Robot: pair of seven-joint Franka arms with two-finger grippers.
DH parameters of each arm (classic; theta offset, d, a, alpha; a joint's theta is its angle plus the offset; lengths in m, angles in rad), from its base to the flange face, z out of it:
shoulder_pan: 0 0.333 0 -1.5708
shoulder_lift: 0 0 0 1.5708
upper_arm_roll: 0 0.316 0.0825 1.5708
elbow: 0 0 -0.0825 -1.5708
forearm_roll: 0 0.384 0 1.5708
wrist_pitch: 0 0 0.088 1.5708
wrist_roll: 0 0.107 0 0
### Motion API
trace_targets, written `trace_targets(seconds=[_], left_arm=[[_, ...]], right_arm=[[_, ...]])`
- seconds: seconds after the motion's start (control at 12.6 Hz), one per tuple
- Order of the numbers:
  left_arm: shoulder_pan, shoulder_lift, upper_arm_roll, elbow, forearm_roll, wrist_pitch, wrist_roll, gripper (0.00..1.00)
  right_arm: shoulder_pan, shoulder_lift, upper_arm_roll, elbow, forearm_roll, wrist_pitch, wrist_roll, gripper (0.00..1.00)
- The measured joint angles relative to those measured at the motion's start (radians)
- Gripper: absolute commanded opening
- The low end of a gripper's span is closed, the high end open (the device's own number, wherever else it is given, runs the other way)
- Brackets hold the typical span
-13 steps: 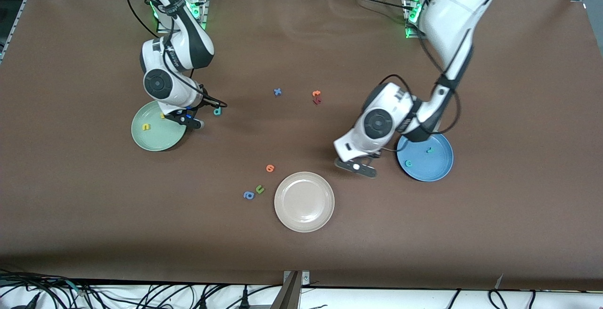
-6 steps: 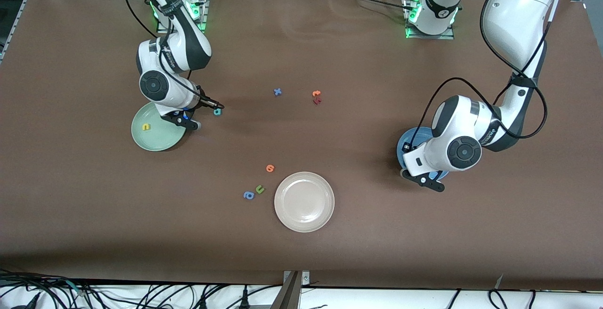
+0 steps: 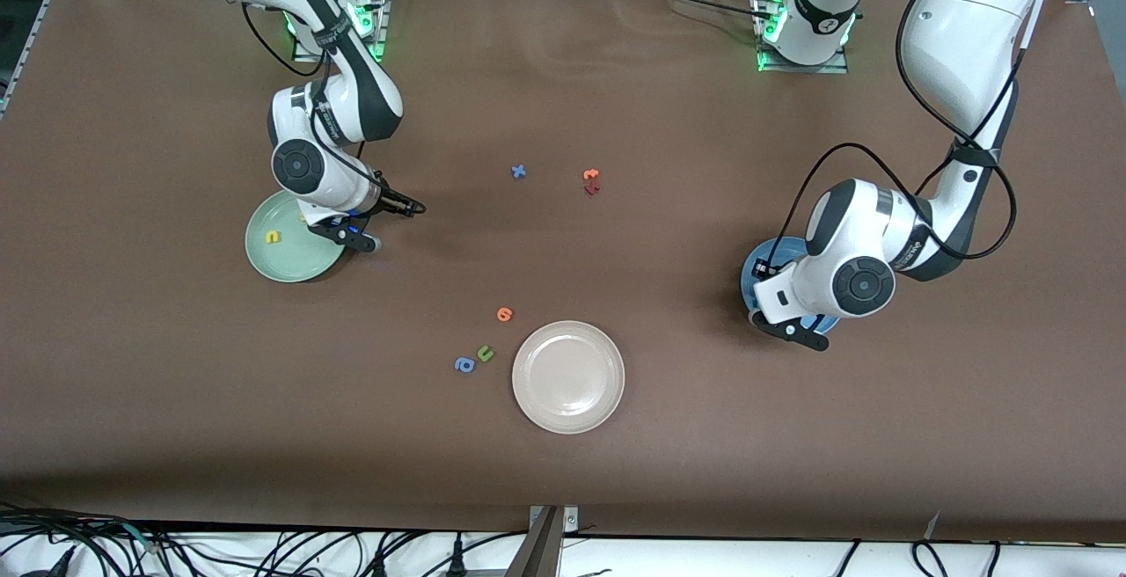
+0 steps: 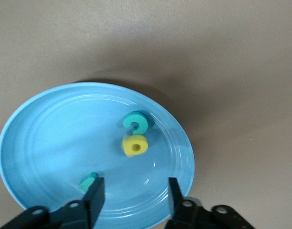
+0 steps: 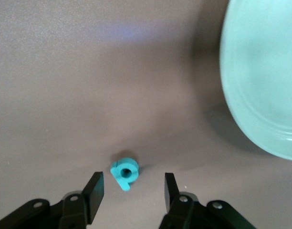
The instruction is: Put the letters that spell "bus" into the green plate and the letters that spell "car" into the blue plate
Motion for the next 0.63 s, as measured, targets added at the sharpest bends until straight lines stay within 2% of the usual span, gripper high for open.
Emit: trace_targets(seconds=[0.16,0.4,0.63], left_arm=[[0.0,-0.024,-0.004,0.024,0.0,-0.025,-0.002,1.0],[0.001,-0.148,-0.01,0.085,0.0,-0.178,-0.003,1.0],[0.006,-0.286,-0.008,0.174,-0.049,-0.381,-0.009,1.0]], right_arm=[[0.003,0.02,0.001,0.0,0.0,0.019,0.0,0.59],[0.008,0.03,0.009,-0.001,0.0,0.021,0.0,0.55],[0.011,0.042,0.015,-0.003,0.0,0.025,0.0,0.24]])
